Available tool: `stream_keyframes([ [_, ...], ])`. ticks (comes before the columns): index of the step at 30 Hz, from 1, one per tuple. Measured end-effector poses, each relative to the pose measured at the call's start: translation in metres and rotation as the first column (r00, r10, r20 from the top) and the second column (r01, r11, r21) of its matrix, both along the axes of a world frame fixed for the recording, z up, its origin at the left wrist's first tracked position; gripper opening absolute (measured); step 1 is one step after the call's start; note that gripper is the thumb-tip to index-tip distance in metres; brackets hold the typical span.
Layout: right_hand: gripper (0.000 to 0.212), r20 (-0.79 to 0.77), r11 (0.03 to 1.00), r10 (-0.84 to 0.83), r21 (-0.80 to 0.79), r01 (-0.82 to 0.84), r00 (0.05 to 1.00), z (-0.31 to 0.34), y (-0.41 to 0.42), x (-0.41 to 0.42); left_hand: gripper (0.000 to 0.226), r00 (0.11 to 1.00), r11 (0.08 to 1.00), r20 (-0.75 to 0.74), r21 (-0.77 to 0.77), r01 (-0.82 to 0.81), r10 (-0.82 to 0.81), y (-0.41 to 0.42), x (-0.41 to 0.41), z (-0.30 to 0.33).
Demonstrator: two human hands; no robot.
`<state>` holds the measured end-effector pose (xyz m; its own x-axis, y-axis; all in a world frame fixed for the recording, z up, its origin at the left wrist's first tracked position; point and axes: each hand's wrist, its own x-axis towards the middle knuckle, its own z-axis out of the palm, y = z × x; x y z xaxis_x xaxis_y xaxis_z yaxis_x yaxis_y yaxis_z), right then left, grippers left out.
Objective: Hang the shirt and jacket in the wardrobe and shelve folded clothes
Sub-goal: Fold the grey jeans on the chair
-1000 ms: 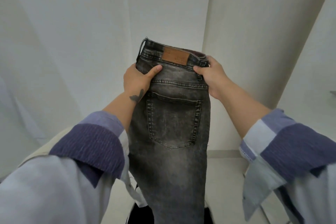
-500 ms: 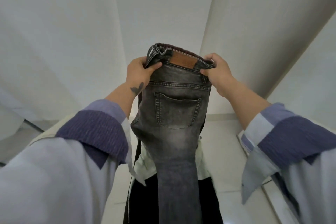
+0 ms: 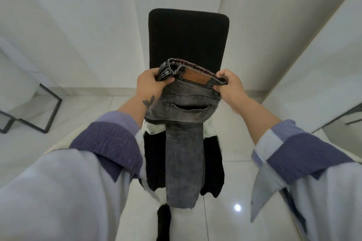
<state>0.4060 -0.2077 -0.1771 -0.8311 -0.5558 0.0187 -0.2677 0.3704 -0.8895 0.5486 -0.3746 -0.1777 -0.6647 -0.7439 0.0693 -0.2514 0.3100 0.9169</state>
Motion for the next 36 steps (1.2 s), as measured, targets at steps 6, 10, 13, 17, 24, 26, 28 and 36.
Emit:
stream_keyframes([
  [6,0.032,0.006,0.992,0.054,0.117,-0.054,0.999,-0.069,0.053,0.053,0.028,0.983,0.999,0.183,0.046,-0.009,0.001,0.06,0.062,-0.073],
  [10,0.041,0.048,0.978,0.052,0.2,-0.061,0.997,-0.124,0.08,0.086,0.031,0.937,1.0,0.348,0.023,-0.008,0.0,0.09,0.093,-0.127],
  [13,0.036,0.104,0.955,0.054,0.287,-0.082,0.993,-0.152,0.097,0.101,0.037,0.909,0.995,0.404,0.032,0.097,-0.101,0.104,0.108,-0.154],
  [17,0.035,0.289,0.91,0.072,0.373,-0.182,0.955,-0.172,0.106,0.106,0.043,0.788,0.934,0.502,0.166,0.316,-0.356,0.108,0.108,-0.175],
  [24,0.042,0.265,0.838,0.164,0.471,-0.275,0.95,-0.21,0.088,0.091,0.055,0.816,0.947,0.488,0.234,0.221,-0.311,0.087,0.068,-0.204],
  [26,0.052,0.195,0.769,0.226,0.565,-0.298,0.954,-0.225,0.077,0.079,0.051,0.799,0.955,0.524,0.151,0.255,-0.296,0.079,0.054,-0.217],
  [28,0.059,0.137,0.648,0.301,0.696,-0.308,0.944,-0.242,0.063,0.067,0.054,0.682,0.915,0.65,0.051,0.4,-0.335,0.07,0.038,-0.238],
  [36,0.062,-0.139,0.512,0.423,0.852,-0.109,0.896,-0.338,-0.011,0.006,0.066,0.457,0.822,0.876,-0.141,0.552,-0.156,0.023,-0.026,-0.331],
])
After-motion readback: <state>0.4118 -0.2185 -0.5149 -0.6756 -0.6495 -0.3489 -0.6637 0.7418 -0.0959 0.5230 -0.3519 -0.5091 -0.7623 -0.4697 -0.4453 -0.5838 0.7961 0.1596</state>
